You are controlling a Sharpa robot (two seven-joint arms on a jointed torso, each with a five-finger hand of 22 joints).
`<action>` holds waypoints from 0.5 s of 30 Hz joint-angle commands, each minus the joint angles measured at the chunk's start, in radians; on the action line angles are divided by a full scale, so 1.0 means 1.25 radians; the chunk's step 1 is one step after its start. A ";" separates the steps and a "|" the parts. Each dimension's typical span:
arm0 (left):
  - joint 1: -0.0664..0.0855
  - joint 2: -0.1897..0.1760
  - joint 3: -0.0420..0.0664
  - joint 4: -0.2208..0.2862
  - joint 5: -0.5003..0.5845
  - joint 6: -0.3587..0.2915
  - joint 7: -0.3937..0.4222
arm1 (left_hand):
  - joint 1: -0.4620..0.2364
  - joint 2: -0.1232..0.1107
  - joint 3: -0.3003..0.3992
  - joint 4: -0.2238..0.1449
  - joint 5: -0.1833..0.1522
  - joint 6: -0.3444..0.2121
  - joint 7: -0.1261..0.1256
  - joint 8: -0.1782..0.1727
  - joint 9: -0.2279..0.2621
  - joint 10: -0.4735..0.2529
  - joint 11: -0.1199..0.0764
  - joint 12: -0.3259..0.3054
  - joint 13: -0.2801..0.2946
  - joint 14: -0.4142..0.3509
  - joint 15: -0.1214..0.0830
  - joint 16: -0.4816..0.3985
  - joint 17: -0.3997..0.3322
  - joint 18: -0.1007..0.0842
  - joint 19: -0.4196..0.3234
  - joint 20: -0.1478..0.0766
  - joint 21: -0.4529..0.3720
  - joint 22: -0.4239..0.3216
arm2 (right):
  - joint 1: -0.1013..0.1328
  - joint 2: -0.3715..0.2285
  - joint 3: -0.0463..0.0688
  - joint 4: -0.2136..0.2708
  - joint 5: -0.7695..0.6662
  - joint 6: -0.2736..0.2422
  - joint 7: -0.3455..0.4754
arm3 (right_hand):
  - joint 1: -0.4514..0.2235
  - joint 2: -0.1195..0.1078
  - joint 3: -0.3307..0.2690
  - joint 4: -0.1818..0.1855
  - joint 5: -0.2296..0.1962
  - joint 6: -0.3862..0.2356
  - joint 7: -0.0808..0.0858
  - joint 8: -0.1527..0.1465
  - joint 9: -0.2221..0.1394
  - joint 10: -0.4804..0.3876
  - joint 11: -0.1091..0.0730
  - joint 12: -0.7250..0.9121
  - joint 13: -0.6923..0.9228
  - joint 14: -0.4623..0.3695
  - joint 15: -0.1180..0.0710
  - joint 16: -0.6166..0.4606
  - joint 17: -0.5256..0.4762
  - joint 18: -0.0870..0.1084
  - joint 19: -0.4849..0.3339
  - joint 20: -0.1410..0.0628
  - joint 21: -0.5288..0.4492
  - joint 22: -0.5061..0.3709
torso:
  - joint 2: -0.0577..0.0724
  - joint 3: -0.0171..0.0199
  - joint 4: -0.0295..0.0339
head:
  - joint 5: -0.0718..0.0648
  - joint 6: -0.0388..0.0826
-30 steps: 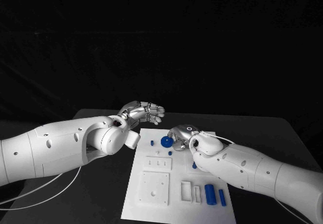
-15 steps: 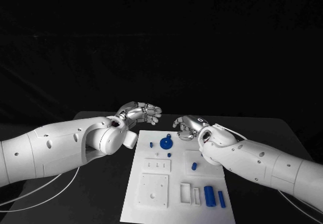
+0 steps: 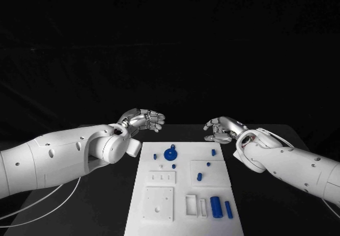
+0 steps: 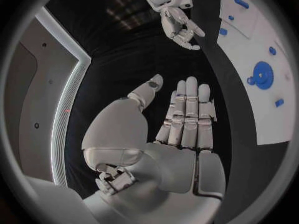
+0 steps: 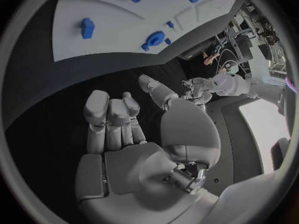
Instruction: Assemble the parts on the task board
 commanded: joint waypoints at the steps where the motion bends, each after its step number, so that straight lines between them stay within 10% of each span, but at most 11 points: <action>1: -0.005 0.002 0.000 -0.001 -0.003 0.019 0.021 | -0.007 -0.001 0.004 -0.002 -0.003 0.003 0.000 -0.003 0.001 0.005 -0.001 -0.002 0.001 0.004 0.003 -0.004 0.001 0.013 -0.004 0.000 0.003 0.014 | -0.005 -0.007 0.000 -0.027 0.037 0.051 0.095 | 0.013 0.002 -0.029 0.000 -0.002 0.029 0.021 0.001 -0.001 -0.007 0.001 -0.005 -0.002 -0.003 0.002 -0.004 0.002 0.090 -0.009 0.003 -0.001 0.014 | -0.011 0.0129 -0.0145 | -0.007 -0.001; 12: -0.015 0.000 0.000 -0.006 -0.004 0.028 0.023 | -0.009 0.000 0.004 -0.001 -0.003 0.003 0.000 -0.003 0.001 0.005 -0.001 -0.002 0.001 0.004 0.003 -0.005 0.001 0.013 -0.004 0.000 0.003 0.014 | -0.042 -0.018 0.000 -0.092 -0.019 0.104 0.118 | 0.019 -0.003 -0.060 -0.001 0.008 0.031 0.021 -0.002 -0.004 -0.011 0.001 -0.006 -0.004 -0.004 0.002 -0.004 0.004 0.090 -0.014 0.004 0.001 0.015 | -0.018 0.0240 -0.0182 | -0.026 -0.002; 15: -0.016 -0.003 0.000 -0.006 -0.004 0.032 0.024 | -0.010 0.001 0.004 -0.001 -0.002 0.002 0.000 -0.003 0.001 0.004 -0.001 -0.003 0.001 0.003 0.003 -0.005 0.001 0.013 -0.005 0.000 0.003 0.014 | -0.056 -0.010 0.000 -0.113 -0.020 0.112 0.123 | 0.095 -0.013 -0.081 -0.001 -0.066 0.029 0.012 -0.006 -0.005 -0.016 -0.008 -0.008 -0.005 -0.008 -0.006 -0.005 0.006 0.090 -0.026 0.002 0.003 0.016 | -0.017 0.0264 -0.0190 | -0.024 -0.006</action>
